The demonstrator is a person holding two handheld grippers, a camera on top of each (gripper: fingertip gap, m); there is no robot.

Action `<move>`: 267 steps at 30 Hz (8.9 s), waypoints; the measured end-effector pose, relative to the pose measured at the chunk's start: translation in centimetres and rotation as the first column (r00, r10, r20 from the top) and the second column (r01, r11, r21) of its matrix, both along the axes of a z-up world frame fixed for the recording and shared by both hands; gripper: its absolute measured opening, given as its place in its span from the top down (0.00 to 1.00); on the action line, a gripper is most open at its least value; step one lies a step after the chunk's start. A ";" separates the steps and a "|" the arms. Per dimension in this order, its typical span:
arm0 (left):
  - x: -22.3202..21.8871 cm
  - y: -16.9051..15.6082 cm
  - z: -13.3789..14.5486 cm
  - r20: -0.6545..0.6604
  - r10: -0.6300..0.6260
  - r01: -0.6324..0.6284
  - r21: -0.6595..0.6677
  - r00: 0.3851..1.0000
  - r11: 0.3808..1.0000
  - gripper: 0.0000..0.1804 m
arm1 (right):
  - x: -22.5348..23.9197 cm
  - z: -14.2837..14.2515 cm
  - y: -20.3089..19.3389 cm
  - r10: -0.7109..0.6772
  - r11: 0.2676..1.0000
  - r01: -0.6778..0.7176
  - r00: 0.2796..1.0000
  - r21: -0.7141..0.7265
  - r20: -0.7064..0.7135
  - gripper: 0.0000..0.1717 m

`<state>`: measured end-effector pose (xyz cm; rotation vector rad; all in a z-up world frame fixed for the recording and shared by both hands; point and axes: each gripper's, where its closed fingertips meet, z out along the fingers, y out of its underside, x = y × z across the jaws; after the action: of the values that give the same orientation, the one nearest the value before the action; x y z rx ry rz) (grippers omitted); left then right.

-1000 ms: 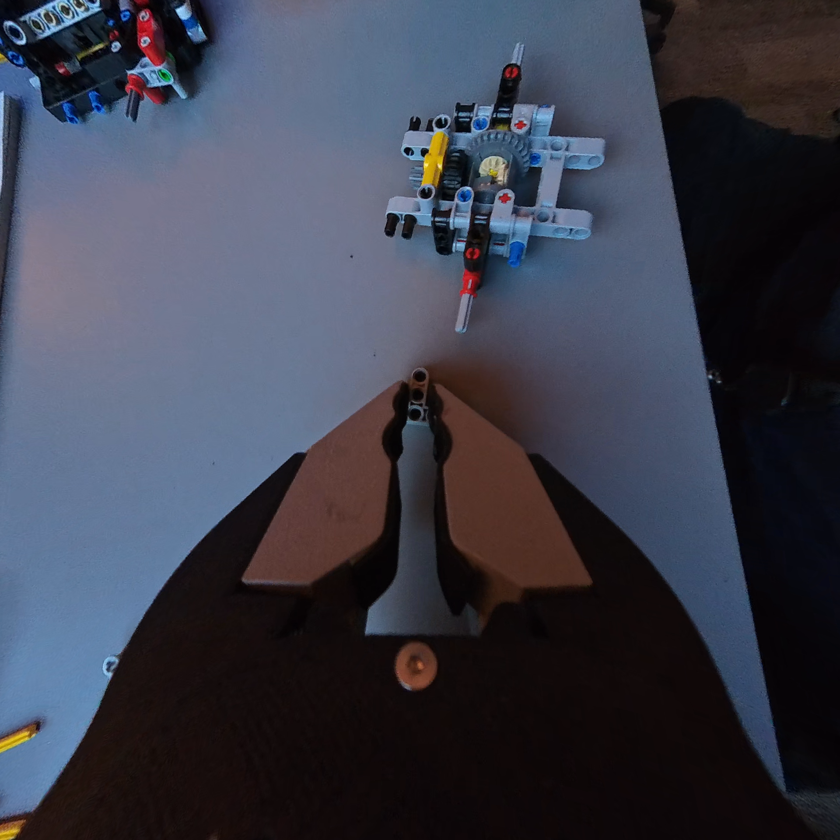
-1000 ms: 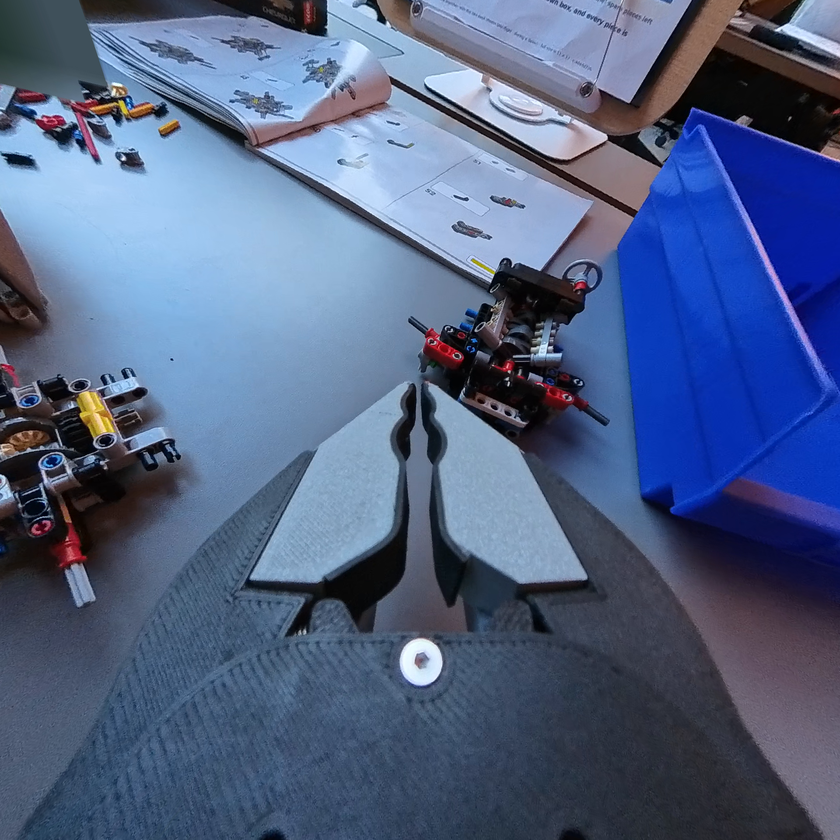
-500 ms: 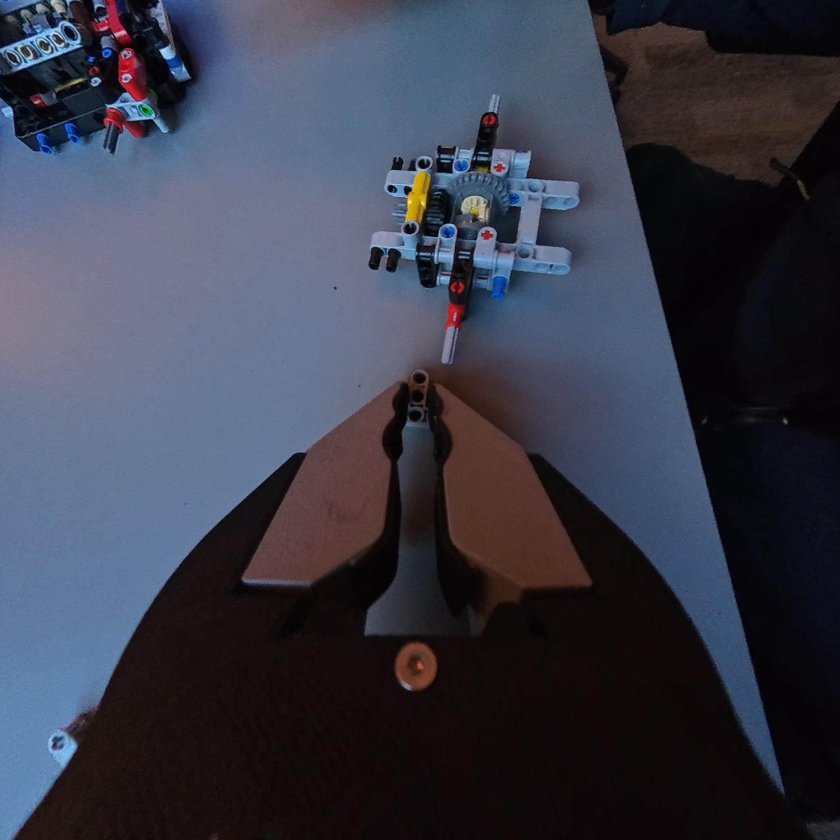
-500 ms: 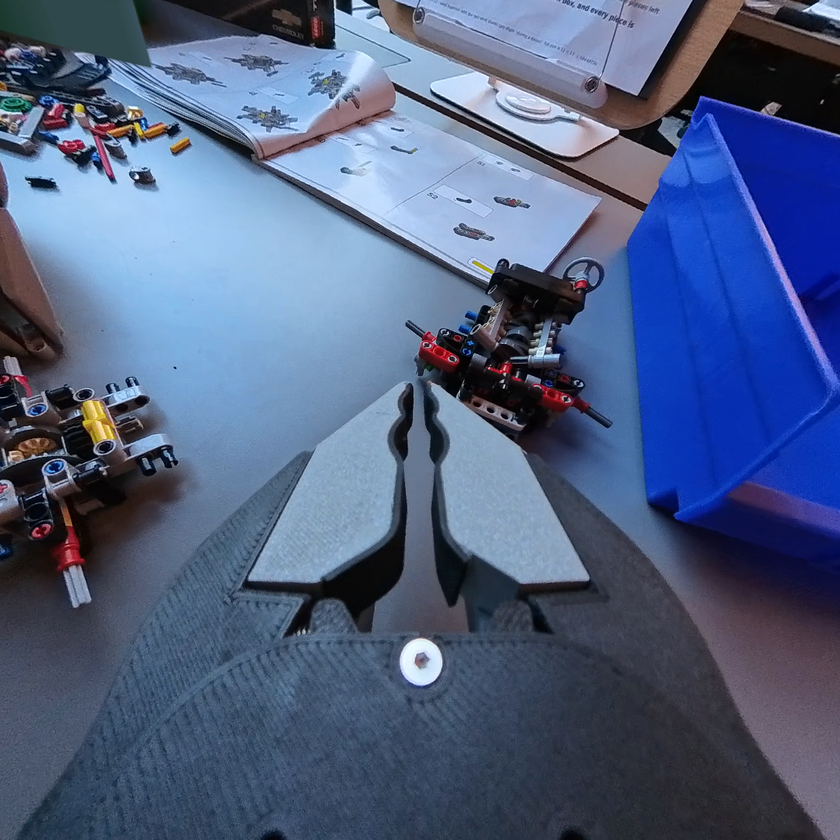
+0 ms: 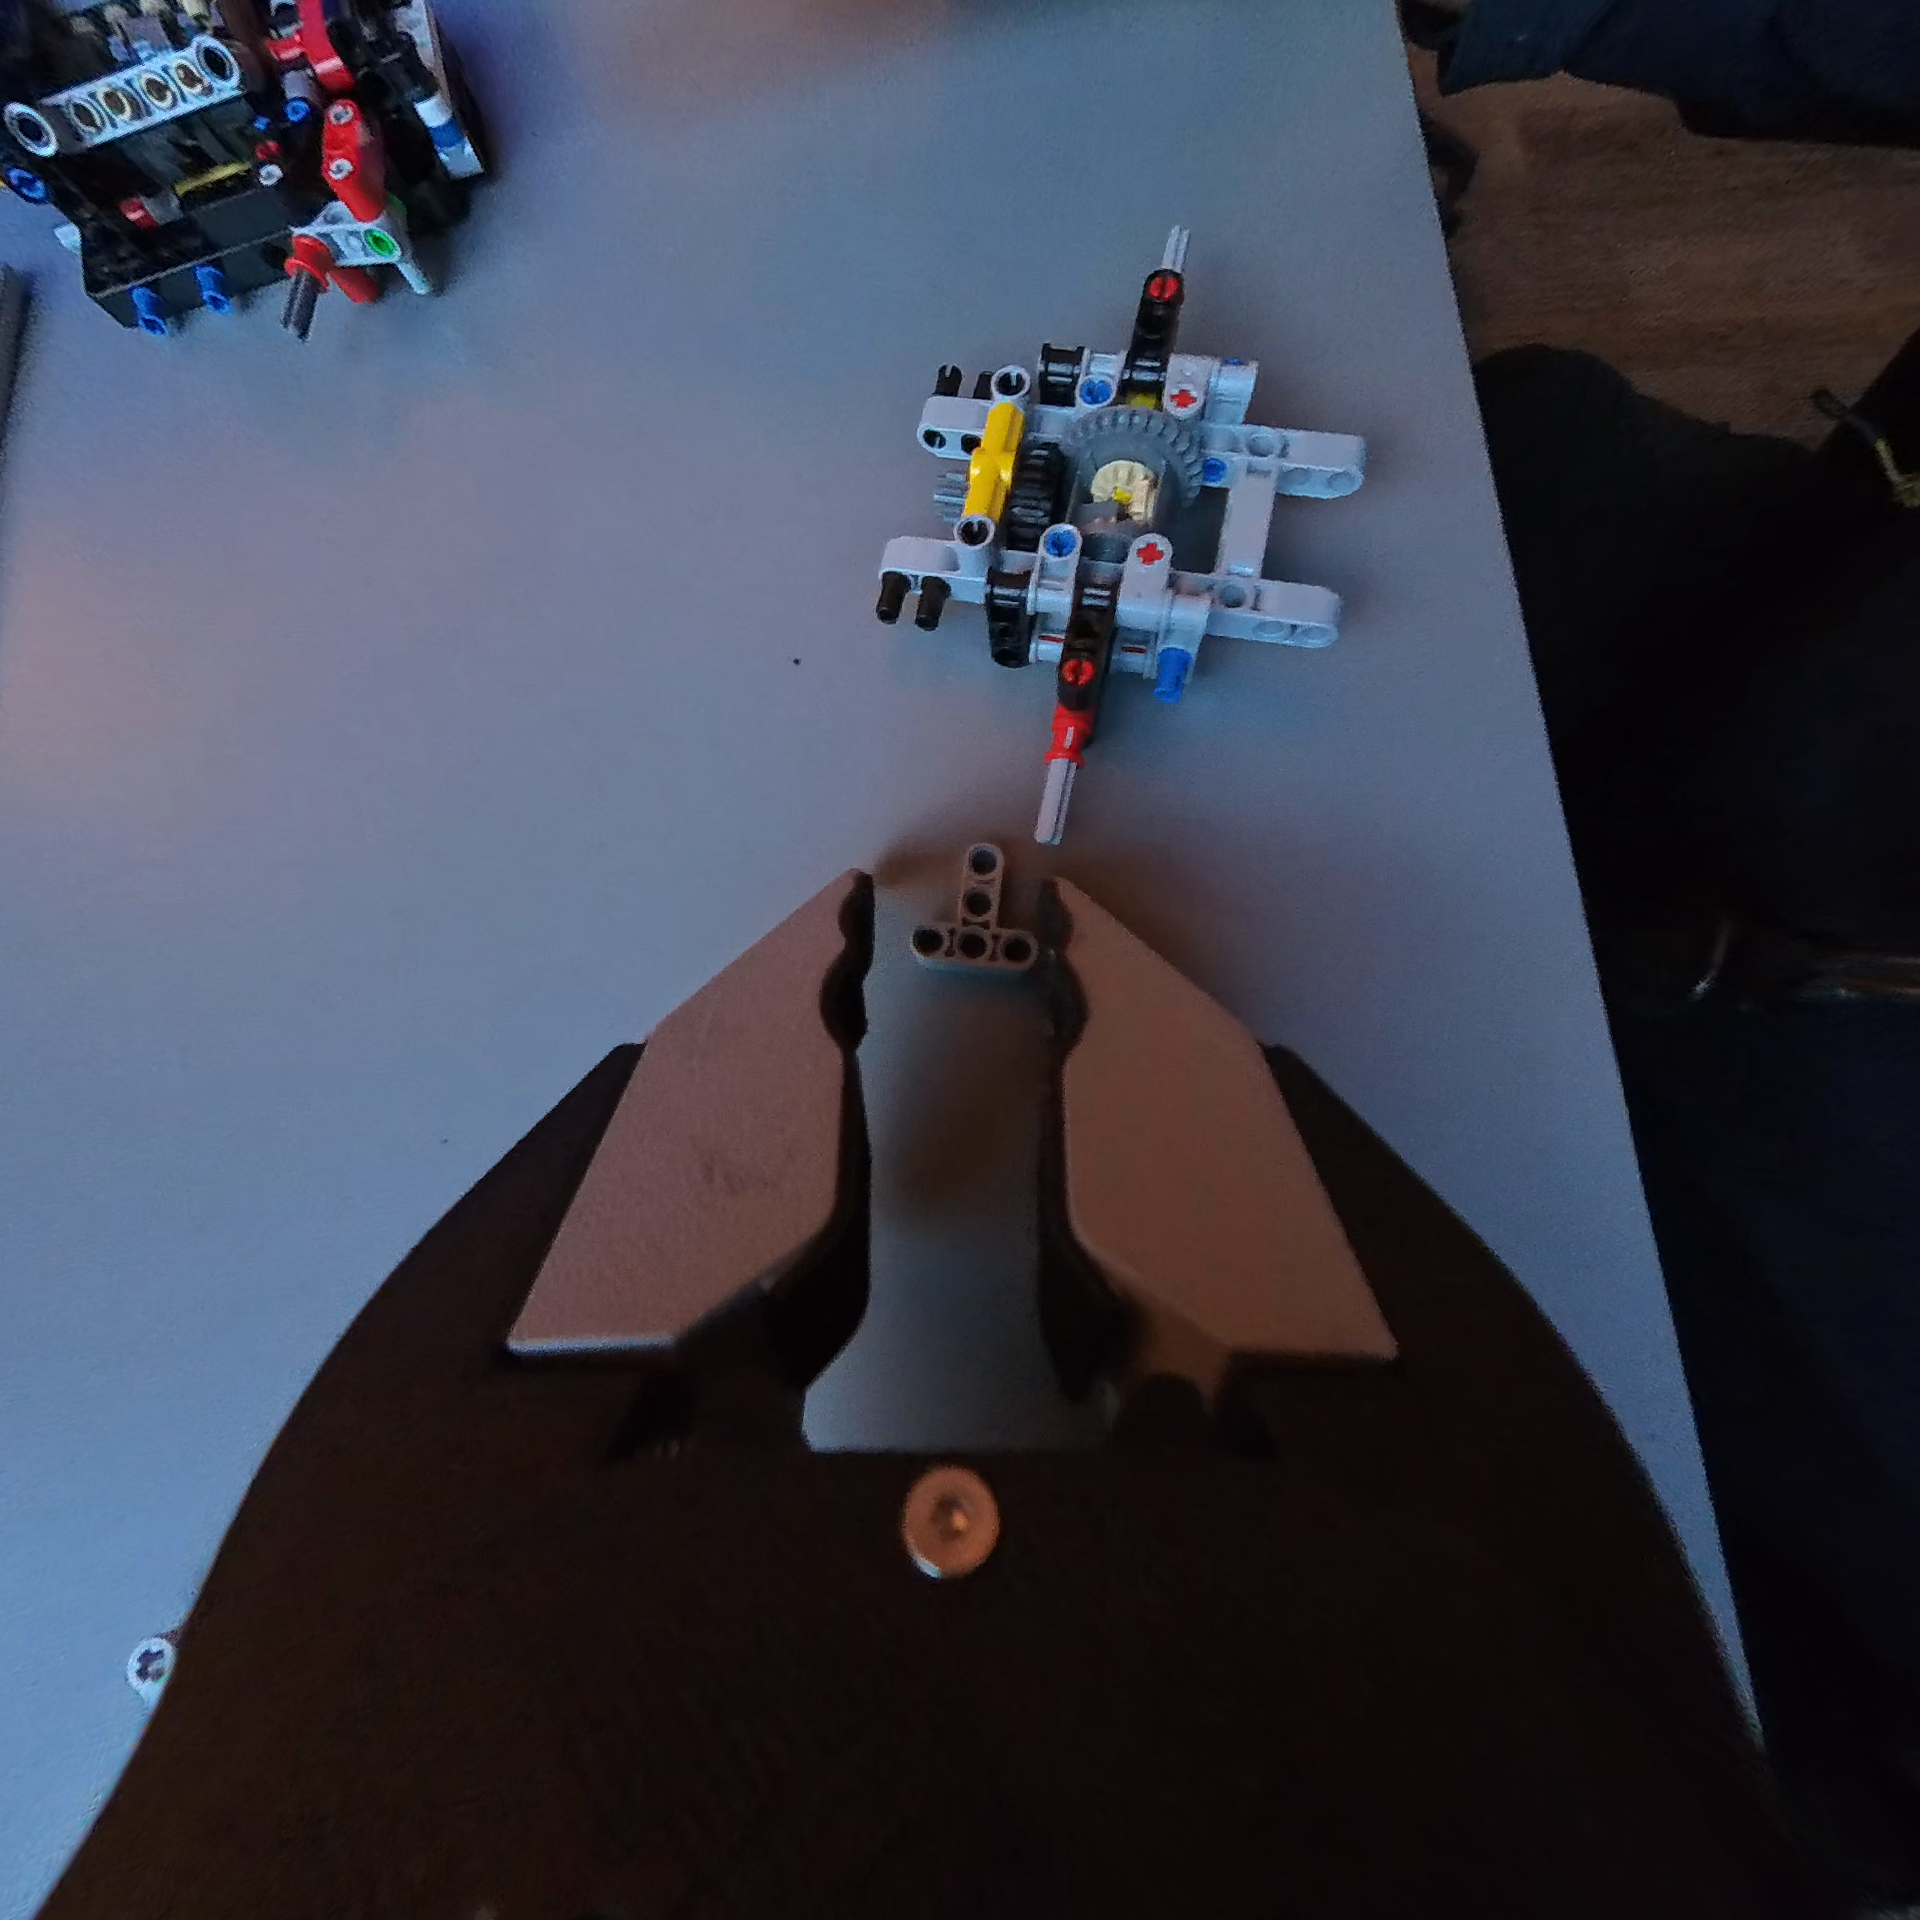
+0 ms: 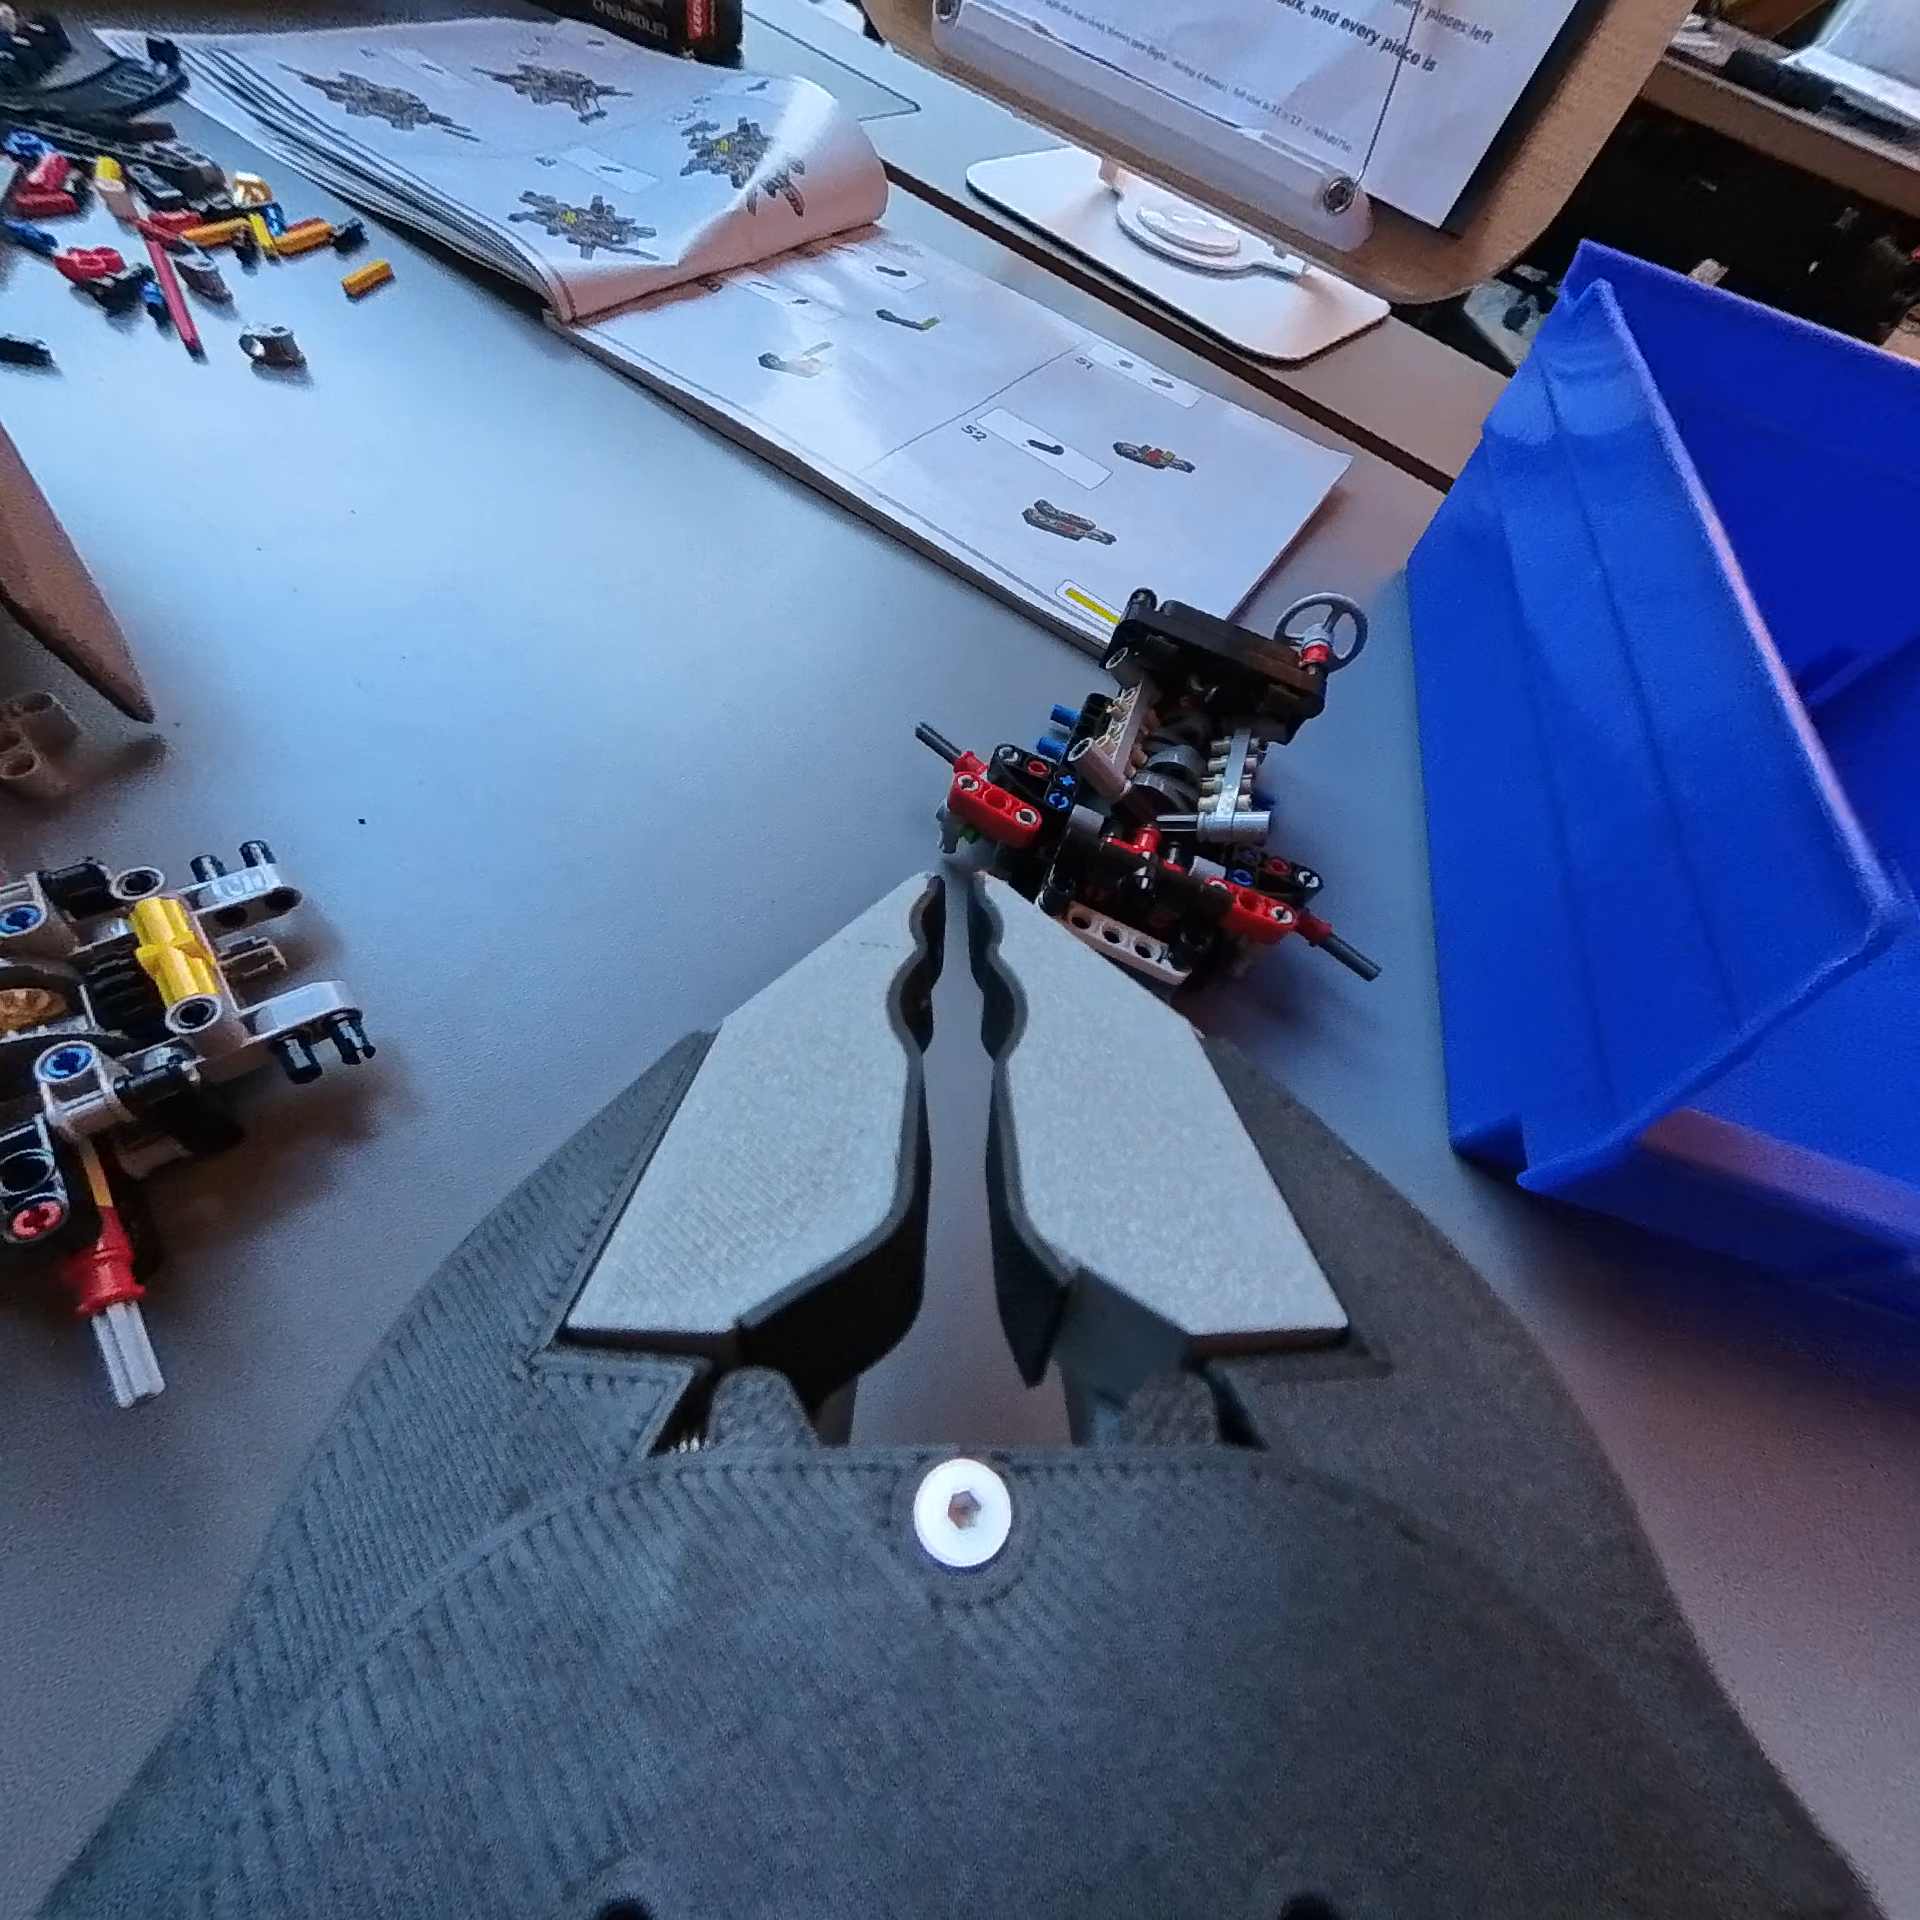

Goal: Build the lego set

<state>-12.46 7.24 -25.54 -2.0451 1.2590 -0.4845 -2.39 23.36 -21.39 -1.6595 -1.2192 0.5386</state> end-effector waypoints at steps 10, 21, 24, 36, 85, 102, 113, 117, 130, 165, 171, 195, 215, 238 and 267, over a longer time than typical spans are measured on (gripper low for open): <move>0.1 -0.3 -0.1 0.024 -0.006 0.007 -0.027 1.000 1.000 0.86 | 0.1 0.4 0.0 0.006 1.000 -0.007 0.999 -0.016 -0.036 0.99; -0.1 -0.6 -0.1 -0.007 -0.037 0.037 0.000 0.999 0.999 0.97 | -0.7 2.1 -4.5 0.210 0.978 -0.209 0.967 0.020 -0.141 0.94; -0.7 -0.1 -0.1 -0.017 -0.015 0.015 0.020 1.000 1.000 0.97 | -0.7 1.6 -8.8 0.327 0.941 -0.334 0.938 -0.054 -0.114 0.91; -3.8 1.1 0.1 -0.063 0.040 -0.039 0.020 0.997 0.999 0.80 | 1.3 -3.1 -15.0 0.444 0.894 -0.441 0.846 -0.082 0.295 0.86; 3.7 -3.2 4.0 0.528 0.173 0.201 -0.576 0.831 0.793 0.97 | -2.5 3.1 -12.1 0.345 0.584 -0.450 0.891 -0.676 -0.295 0.97; 0.8 0.8 1.1 0.336 0.291 -0.091 -0.503 0.896 0.859 0.92 | -3.6 -0.9 -7.3 0.105 0.421 -0.265 0.964 -0.867 -0.244 0.99; 1.3 0.2 0.5 0.259 0.211 -0.087 -0.421 0.943 0.903 0.91 | -3.1 -2.1 -6.7 0.081 0.441 -0.236 0.971 -0.866 -0.223 0.99; 1.6 -0.2 0.4 0.249 0.178 -0.064 -0.407 0.952 0.911 0.92 | -3.1 -2.2 -6.8 0.084 0.444 -0.239 0.971 -0.864 -0.226 0.99; 3.6 -2.0 0.4 0.240 0.065 0.035 -0.392 0.968 0.919 0.93 | -5.9 -1.7 -6.4 0.179 0.450 -0.254 0.965 -0.856 -0.192 1.00; -1.9 0.5 2.1 0.244 0.164 -0.089 -0.292 0.956 0.952 0.86 | -2.5 -1.0 -10.7 0.276 0.744 -0.247 0.960 -0.620 -0.051 0.90; -1.3 0.0 1.8 0.242 0.132 -0.057 -0.293 0.961 0.954 0.86 | -3.6 -0.6 -13.8 0.290 0.768 -0.282 0.954 -0.575 -0.081 0.88; -3.3 0.9 4.1 0.295 0.191 -0.115 -0.258 0.936 0.959 0.86 | -0.6 -2.2 -13.4 0.160 0.872 -0.137 0.987 -0.469 0.010 0.82; -8.1 -0.1 1.8 0.107 0.269 -0.247 -0.180 0.957 0.952 0.85 | -3.5 -2.7 -12.7 0.207 0.950 -0.179 0.975 -0.255 0.087 0.61; -7.8 0.0 0.5 0.052 0.260 -0.248 -0.170 0.964 0.954 0.86 | -3.9 -0.8 -10.9 0.220 0.965 -0.218 0.976 -0.147 -0.006 0.64; -6.4 -1.1 0.3 0.008 0.210 -0.207 -0.145 0.978 0.968 0.86 | -3.7 -0.8 -10.1 0.244 0.928 -0.251 0.968 -0.275 -0.062 0.64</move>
<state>-18.87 6.10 -25.27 -2.2557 1.0054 -0.5107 -6.12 13.28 -22.19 -1.7343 -1.3927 0.9249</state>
